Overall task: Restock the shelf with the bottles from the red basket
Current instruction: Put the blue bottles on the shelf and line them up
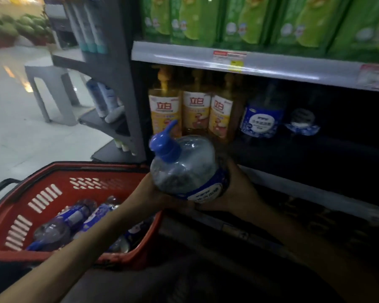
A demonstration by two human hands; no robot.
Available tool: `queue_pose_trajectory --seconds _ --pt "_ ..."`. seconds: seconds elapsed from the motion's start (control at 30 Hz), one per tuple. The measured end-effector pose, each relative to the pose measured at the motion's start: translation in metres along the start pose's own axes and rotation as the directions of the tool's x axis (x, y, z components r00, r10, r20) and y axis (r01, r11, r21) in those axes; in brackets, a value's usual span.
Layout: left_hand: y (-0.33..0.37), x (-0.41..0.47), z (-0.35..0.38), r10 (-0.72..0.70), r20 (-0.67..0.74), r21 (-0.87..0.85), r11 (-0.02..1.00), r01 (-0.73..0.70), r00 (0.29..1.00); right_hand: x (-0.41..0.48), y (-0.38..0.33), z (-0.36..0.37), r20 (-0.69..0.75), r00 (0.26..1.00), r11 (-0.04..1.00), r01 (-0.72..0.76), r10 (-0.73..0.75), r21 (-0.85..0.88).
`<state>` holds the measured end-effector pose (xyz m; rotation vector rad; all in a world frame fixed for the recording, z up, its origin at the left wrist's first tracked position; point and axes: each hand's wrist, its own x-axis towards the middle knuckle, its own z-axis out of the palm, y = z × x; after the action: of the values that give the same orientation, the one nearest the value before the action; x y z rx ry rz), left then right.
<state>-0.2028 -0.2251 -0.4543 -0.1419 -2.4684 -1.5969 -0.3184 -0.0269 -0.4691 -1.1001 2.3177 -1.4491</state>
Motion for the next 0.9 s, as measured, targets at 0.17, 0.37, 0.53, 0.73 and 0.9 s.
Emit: queue_pose_trajectory --seconds 0.17,0.37,0.53,0.73,0.9 --pt "0.004 0.033 0.042 -0.028 -0.086 0.038 0.999 0.031 0.996 -0.008 0.021 -0.045 -0.170 0.979 0.989 0.095 -0.113 -0.112" --pt "0.028 0.098 0.090 0.076 -0.041 0.144 0.987 -0.070 0.996 -0.018 0.051 -0.100 -0.338 0.935 0.970 0.023 -0.107 -0.243" --pt "0.026 0.151 0.129 0.145 -0.012 0.181 0.973 -0.141 0.989 -0.032 0.081 -0.141 -0.560 0.812 0.971 0.032 -0.163 -0.236" --pt "0.021 0.197 0.166 0.227 -0.003 0.247 0.944 -0.219 0.974 -0.022 0.117 -0.168 -0.654 0.753 0.987 -0.039 -0.074 -0.156" --pt "0.018 0.229 0.182 0.112 0.006 0.141 0.984 -0.112 0.994 0.001 0.145 -0.184 -0.606 0.776 0.983 -0.166 0.179 0.077"
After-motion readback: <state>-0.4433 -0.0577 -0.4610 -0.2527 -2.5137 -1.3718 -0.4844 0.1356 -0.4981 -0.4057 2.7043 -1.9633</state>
